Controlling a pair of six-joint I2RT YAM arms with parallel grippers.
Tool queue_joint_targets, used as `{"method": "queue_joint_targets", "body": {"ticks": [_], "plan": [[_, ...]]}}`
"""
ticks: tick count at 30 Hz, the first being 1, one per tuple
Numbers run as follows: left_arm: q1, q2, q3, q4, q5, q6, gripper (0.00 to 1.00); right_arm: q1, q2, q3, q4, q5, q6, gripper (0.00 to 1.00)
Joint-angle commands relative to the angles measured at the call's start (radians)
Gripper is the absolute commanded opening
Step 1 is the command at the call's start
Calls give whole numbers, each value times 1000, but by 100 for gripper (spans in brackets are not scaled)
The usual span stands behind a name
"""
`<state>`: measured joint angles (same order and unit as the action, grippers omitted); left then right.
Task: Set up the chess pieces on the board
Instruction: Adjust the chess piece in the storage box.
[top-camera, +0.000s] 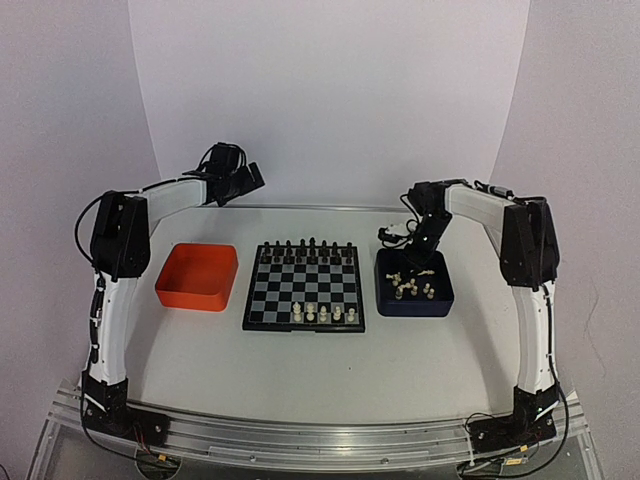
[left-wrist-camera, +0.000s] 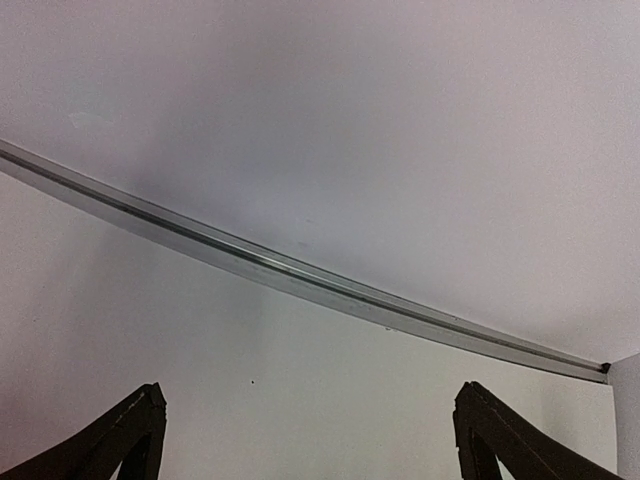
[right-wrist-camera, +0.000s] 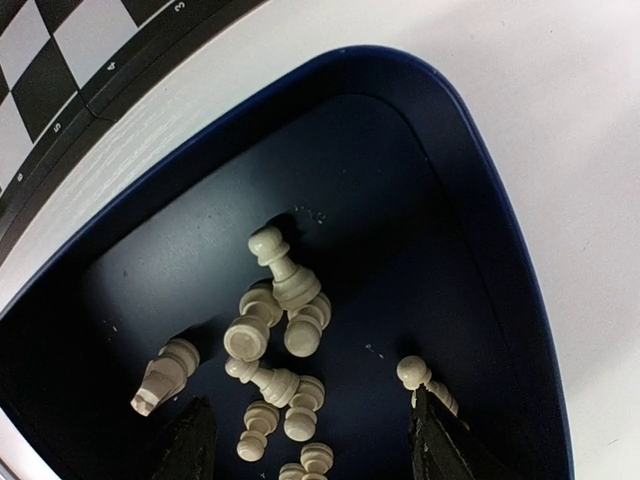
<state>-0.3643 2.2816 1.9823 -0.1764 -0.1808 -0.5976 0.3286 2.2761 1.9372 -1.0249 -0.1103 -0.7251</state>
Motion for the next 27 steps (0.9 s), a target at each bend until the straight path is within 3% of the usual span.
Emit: {"method": "queue_joint_targets", "body": {"ticks": [1, 15, 27], "plan": [[5, 29, 93, -63, -68, -51, 100, 9, -13, -17, 13, 8, -18, 63], [14, 25, 123, -30, -120, 17, 100, 24, -39, -31, 16, 32, 24, 63], [15, -27, -4, 62, -103, 39, 100, 34, -203, -204, 11, 124, 213, 63]]}}
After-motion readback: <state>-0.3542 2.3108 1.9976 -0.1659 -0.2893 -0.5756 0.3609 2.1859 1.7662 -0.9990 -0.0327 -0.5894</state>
